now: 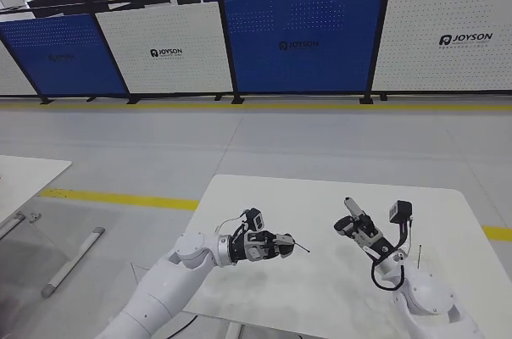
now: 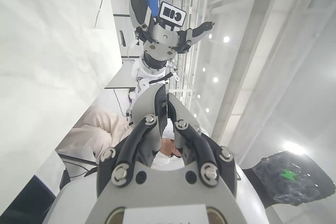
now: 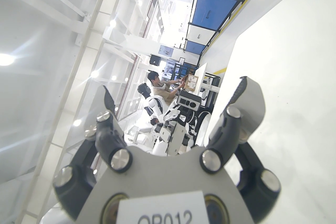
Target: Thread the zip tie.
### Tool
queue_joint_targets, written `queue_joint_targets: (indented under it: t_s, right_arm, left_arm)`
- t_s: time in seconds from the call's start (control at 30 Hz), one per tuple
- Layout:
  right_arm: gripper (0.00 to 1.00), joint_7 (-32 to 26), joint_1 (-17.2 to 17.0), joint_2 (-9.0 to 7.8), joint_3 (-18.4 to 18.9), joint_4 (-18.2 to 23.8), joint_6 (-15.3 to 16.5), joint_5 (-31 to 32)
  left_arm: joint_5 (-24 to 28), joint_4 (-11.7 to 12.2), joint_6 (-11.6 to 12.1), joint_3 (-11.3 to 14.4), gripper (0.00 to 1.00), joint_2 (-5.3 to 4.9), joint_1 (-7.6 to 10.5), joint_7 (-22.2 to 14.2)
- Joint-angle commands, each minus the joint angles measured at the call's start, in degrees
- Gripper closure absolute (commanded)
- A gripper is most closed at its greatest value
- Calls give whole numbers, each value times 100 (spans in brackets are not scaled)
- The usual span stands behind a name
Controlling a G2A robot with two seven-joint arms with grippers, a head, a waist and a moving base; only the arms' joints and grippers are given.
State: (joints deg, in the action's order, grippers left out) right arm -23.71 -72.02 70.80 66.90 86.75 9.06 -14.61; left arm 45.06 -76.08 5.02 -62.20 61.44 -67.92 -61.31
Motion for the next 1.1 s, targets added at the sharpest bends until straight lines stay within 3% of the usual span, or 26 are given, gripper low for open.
queue_joint_targets:
  t_s: [0.0,0.2,0.27,0.3,0.63,0.77,0.93,1.07]
  right_arm:
    - [0,-107,-24,-62,170,136,-275,440]
    - [0,-614,-234,-263,894,486,-1057,1235]
    - [0,-1035,-178,-344,1013,479,-1528,1825]
    - [0,-1078,-166,-353,1023,494,-1583,1902]
    - [0,-1078,-166,-353,1023,494,-1583,1902]
    - [0,-927,-143,-384,720,645,-1447,3080]
    - [0,-1332,-135,-527,1199,940,-1375,3885]
    - [0,-2021,-247,-667,1754,1241,-1215,4264]
  left_arm:
    - [0,0,0,0,100,0,0,0]
    - [0,0,0,0,100,0,0,0]
    - [0,0,0,0,100,0,0,0]
    - [0,0,0,0,100,0,0,0]
    - [0,0,0,0,100,0,0,0]
    - [0,0,0,0,100,0,0,0]
    - [0,0,0,0,100,0,0,0]
    - [0,0,0,0,100,0,0,0]
